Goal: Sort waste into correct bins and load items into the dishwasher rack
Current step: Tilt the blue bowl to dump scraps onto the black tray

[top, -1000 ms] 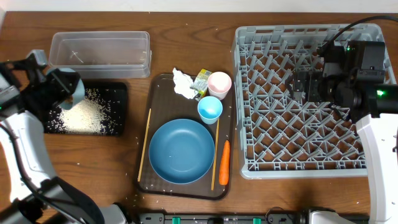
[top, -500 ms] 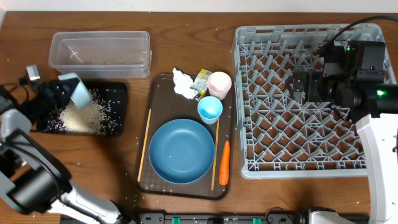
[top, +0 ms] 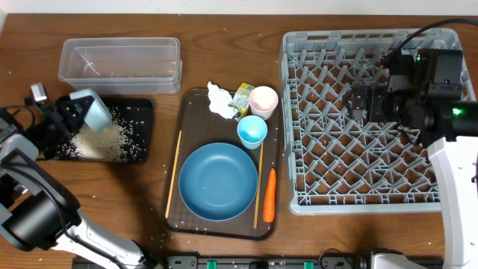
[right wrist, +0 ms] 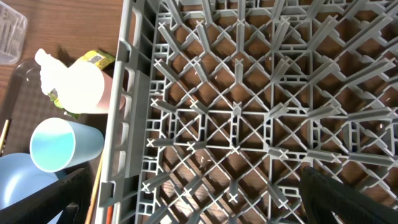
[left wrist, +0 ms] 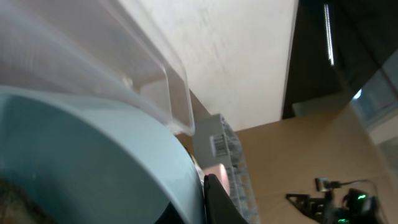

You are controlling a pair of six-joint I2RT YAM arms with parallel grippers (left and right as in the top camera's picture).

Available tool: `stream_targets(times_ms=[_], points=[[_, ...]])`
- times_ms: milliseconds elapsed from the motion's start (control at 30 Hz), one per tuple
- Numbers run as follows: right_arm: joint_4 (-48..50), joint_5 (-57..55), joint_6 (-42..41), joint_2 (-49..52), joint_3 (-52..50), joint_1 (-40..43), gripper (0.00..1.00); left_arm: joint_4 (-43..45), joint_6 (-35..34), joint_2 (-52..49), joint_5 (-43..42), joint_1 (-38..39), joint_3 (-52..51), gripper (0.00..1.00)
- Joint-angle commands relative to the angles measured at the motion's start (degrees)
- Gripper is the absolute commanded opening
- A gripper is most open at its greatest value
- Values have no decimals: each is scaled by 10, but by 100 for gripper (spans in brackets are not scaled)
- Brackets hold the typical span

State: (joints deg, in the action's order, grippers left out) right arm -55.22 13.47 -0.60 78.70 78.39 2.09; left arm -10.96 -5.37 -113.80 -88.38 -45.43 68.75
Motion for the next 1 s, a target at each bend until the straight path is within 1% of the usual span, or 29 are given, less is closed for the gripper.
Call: stream_targets(times_ms=[0, 33, 67, 133, 167, 267, 333, 467, 500, 567, 600, 667, 733, 800, 900, 967], points=[[2, 1, 7, 1, 9, 5, 99, 54, 1, 4, -15, -1, -1, 6], [2, 1, 7, 1, 9, 5, 99, 69, -5, 4, -7, -2, -1, 6], [2, 1, 7, 1, 9, 5, 99, 78, -27, 4, 9, -2, -1, 6], [2, 1, 7, 1, 10, 5, 99, 82, -97, 4, 57, -2, -1, 6], [1, 1, 7, 1, 9, 5, 99, 83, -126, 4, 66, -2, -1, 7], [1, 1, 7, 1, 9, 5, 99, 88, -165, 4, 44, -1, -1, 6], [2, 1, 7, 1, 9, 5, 99, 88, -209, 4, 17, -1, -1, 6], [3, 1, 7, 1, 9, 5, 99, 89, -289, 4, 13, -1, -1, 6], [3, 1, 7, 1, 9, 5, 99, 89, -312, 4, 5, -1, -1, 6], [2, 1, 7, 1, 9, 5, 99, 89, -379, 5, -17, 2, -1, 6], [2, 0, 7, 1, 9, 5, 99, 90, -382, 7, -16, 3, -1, 6], [2, 1, 7, 1, 9, 5, 99, 129, -366, 7, 10, 4, 0, 6], [1, 1, 7, 1, 9, 5, 99, 141, -338, 7, 62, 3, -1, 6], [-1, 1, 7, 1, 9, 5, 99, 141, -326, 7, 110, 2, -1, 6], [-4, 0, 7, 1, 9, 5, 99, 146, -332, 9, 82, 8, -1, 6], [-2, 0, 7, 1, 9, 5, 99, 173, -323, 13, 54, 19, -1, 6]])
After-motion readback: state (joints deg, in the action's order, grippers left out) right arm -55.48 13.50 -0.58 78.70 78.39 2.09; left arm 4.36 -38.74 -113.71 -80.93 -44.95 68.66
